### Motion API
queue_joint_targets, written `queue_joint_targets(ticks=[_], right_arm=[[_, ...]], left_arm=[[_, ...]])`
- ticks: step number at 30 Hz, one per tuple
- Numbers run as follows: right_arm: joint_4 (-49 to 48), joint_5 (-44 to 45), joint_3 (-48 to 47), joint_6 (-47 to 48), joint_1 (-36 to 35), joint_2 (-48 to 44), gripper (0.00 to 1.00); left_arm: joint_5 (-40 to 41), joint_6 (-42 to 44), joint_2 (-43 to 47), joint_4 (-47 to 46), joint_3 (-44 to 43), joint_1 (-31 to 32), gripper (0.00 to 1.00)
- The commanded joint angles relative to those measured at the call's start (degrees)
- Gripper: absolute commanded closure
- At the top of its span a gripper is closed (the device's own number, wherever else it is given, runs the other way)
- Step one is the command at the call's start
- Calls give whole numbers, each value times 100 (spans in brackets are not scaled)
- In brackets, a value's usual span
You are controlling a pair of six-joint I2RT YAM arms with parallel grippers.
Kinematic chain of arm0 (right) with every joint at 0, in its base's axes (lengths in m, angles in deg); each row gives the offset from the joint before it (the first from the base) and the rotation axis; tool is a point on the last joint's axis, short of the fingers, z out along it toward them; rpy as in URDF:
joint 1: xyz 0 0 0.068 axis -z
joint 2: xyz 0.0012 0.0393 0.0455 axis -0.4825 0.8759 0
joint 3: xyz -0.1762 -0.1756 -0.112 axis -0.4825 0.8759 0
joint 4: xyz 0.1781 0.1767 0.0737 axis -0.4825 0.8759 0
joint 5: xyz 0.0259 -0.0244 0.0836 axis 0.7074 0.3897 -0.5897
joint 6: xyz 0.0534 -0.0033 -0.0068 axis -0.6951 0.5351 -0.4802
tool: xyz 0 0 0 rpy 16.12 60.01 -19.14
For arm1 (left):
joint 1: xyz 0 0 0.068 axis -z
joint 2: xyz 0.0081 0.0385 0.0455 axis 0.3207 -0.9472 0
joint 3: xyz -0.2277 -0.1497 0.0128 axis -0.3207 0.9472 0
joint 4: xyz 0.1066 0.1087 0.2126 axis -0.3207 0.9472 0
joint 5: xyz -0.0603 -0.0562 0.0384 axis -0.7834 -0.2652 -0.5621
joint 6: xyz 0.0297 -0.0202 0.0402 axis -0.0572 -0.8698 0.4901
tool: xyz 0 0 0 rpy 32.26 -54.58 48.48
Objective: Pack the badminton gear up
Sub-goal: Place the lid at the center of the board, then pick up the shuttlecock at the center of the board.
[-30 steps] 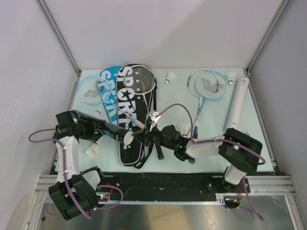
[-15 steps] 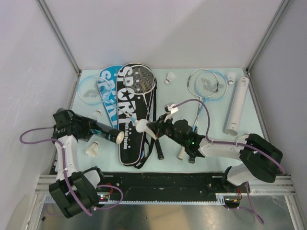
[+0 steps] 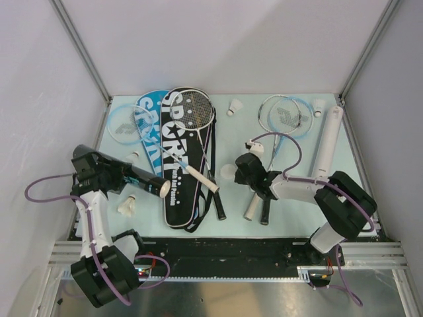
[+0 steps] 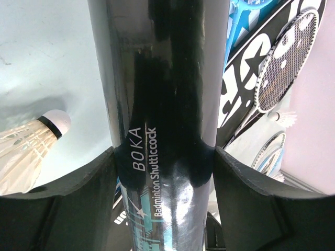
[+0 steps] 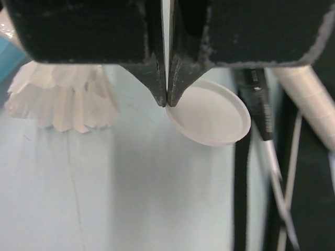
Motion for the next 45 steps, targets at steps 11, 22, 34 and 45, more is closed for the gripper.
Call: queue_joint_targets(ticks=[11, 22, 34, 45], right_arm=[[-409, -489, -363, 204, -54, -81, 60], [-3095, -2449, -929, -410, -397, 1292, 53], [-2240, -3095, -3755, -624, -1272, 3338, 39], [-599, -3435, -5592, -1966, -1836, 4527, 25]], left_arm=[[-251, -291, 355, -228, -545, -26, 49], [-472, -1367, 772, -481, -1619, -31, 47], [-641, -2220, 668, -707, -2773, -43, 45], [-393, -2151, 596, -852, -2961, -44, 42]])
